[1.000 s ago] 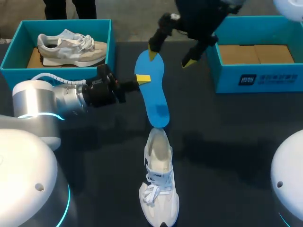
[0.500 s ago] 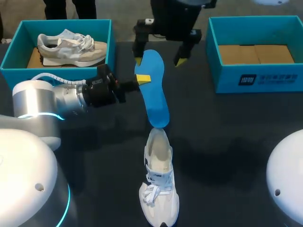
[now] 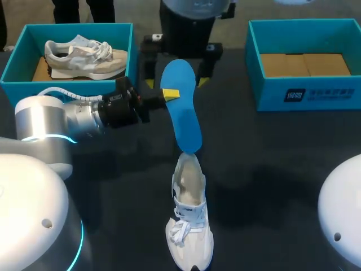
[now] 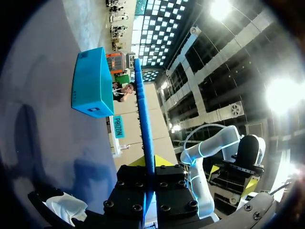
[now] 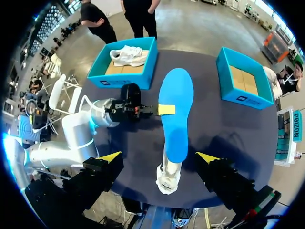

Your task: Take the shoe out of the shoebox, open the shoe tongue, remove and reinsert the insole, then place the shoe into the shoebox

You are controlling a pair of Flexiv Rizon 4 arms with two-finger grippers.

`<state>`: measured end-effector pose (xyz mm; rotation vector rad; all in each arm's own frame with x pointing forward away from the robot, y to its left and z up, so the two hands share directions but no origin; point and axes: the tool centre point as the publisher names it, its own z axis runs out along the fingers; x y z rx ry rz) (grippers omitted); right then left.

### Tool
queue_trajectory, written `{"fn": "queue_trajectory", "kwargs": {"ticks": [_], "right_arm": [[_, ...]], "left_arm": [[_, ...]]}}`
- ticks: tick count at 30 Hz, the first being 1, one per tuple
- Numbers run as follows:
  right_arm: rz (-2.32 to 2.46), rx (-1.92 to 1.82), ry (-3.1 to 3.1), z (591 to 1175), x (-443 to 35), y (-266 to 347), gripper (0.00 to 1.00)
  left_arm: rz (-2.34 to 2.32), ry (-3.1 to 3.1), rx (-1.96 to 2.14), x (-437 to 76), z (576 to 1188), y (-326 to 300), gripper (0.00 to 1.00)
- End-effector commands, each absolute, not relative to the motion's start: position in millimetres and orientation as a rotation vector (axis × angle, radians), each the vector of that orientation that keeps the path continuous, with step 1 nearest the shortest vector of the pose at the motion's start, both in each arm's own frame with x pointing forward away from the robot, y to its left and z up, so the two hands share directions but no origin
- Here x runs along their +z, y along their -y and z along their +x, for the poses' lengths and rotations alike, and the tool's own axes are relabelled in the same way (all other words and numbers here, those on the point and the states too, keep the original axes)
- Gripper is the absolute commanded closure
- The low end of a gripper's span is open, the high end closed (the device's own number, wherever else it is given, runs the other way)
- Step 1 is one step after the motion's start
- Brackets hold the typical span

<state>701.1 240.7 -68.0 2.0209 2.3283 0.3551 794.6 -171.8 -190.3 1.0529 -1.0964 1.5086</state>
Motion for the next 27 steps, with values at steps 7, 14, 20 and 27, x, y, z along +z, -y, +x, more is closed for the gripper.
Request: {"fn": "queue_trajectory", "kwargs": {"ticks": [7,14,20,27], "right_arm": [[1.987,0.373,-2.297,699.4,-71.6,-251.9,0.0],[2.12,0.654,-2.367,699.1,-66.6,-223.9,0.0],[2.169,0.797,-2.413,701.5,-67.0,-204.0,0.0],[2.209,1.076,-2.521,704.1,-68.4,-187.7,0.0]], "left_arm": [[1.054,1.096,1.51,-190.5,793.8,172.0,1.0],[1.054,1.096,1.51,-190.5,793.8,172.0,1.0],[1.054,1.096,1.51,-190.5,793.8,172.0,1.0],[1.054,1.096,1.51,-190.5,793.8,172.0,1.0]]}}
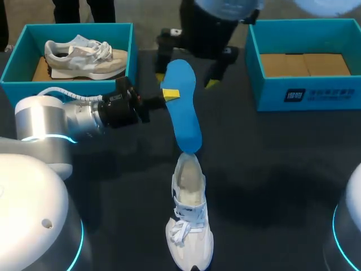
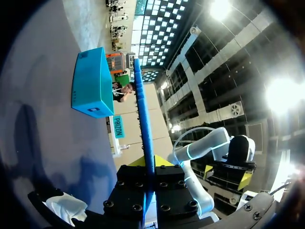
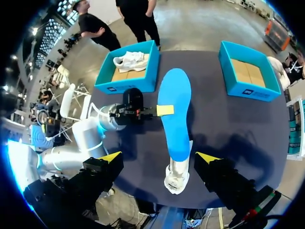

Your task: Take the shoe out of the shoebox, open the shoe tongue, remove and reinsert the insole, then place the shoe into the shoebox

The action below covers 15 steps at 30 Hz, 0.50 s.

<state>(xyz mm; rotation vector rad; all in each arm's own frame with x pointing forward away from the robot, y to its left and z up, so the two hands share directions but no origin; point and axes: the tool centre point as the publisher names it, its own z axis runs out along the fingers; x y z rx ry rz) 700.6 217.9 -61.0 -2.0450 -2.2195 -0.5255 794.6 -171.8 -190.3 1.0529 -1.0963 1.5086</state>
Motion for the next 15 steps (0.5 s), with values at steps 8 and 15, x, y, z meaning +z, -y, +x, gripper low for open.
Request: {"fn": "queue_trajectory", "kwargs": {"ticks": [8,15], "right_arm": [[-1.56,-0.938,1.814,710.5,-70.6,-171.8,0.0],[-1.438,-1.016,1.679,713.6,-81.4,-163.5,0.0]], "left_arm": [[1.054,1.096,1.51,-190.5,793.8,172.0,1.0],[1.054,1.096,1.51,-190.5,793.8,172.0,1.0]]}}
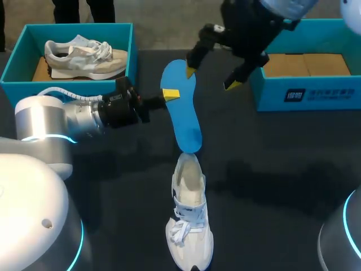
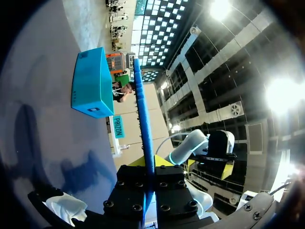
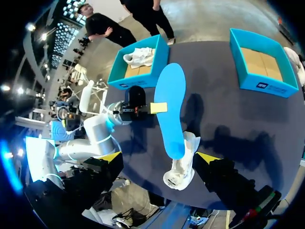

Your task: Take the shoe out of the shoebox, open the shoe tongue, remove and reinsert the insole, then place the shoe into the shoebox

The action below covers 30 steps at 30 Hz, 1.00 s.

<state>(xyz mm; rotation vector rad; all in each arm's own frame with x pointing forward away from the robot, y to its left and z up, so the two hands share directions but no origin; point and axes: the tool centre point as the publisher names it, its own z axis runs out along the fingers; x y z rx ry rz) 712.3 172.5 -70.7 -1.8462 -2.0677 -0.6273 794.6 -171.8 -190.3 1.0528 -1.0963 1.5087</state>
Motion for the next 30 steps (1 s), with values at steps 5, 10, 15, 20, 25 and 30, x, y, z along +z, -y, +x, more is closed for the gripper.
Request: {"fn": "queue_trajectory", "kwargs": {"ticks": [5,10,15,20,25,30], "right_arm": [[-1.364,-1.066,1.613,716.9,-83.6,-159.2,0.0],[-1.317,-1.08,1.563,721.3,-89.4,-158.4,0.0],[-1.245,-1.138,1.481,723.5,-99.3,-155.8,0.0],[-1.183,-1.173,1.444,725.8,-106.8,-153.8,0.0],[-1.134,-1.193,1.42,726.0,-116.2,-150.8,0.0],[-1.117,-1.198,1.396,724.8,-122.9,-150.7,0.0]], "left_arm": [[1.054,1.096,1.51,-190.5,793.8,172.0,1.0],[1.054,1.096,1.51,-190.5,793.8,172.0,1.0],[1.054,1.096,1.51,-190.5,793.8,172.0,1.0],[1.054,1.096,1.51,-190.5,793.8,172.0,1.0],[1.054,1.096,1.51,-190.5,793.8,172.0,1.0],[1.054,1.096,1.51,-190.5,793.8,172.0,1.0]]}}
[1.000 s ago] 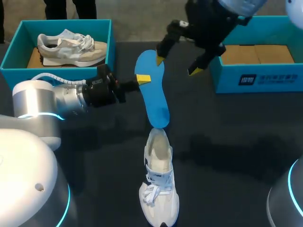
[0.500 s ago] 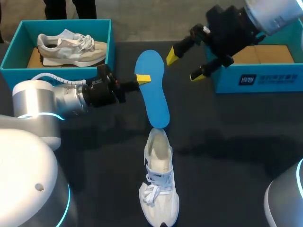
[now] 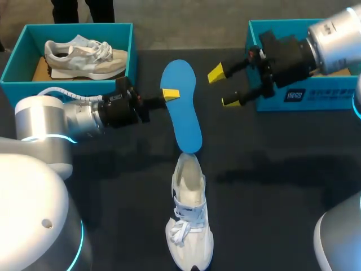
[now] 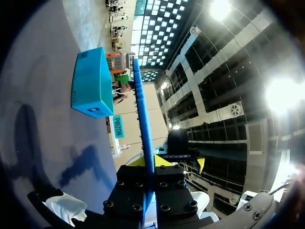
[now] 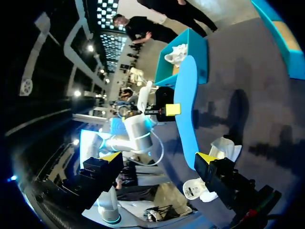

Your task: Take the shoe out of the shoebox, open the shoe tongue, remove and reinsert the insole, then place the shoe into the shoebox

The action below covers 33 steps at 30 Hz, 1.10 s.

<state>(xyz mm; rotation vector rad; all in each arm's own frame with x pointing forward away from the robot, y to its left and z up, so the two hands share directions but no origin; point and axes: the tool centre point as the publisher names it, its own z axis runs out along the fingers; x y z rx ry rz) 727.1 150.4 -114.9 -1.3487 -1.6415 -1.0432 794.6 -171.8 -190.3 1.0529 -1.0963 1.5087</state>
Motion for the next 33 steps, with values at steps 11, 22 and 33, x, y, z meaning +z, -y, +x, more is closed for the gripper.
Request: {"fn": "queue_trajectory", "kwargs": {"ticks": [11,22,33], "right_arm": [[-1.1,-1.206,1.391,723.5,-131.2,-149.0,0.0],[-1.102,-1.199,1.381,722.5,-133.8,-150.2,0.0],[-1.102,-1.199,1.381,722.5,-133.8,-150.2,0.0]], "left_arm": [[0.995,1.172,1.573,-189.2,788.7,169.1,1.0],[0.731,1.435,1.903,-165.6,783.3,152.0,1.0],[0.183,1.982,2.372,-134.5,769.6,153.4,1.0]]}}
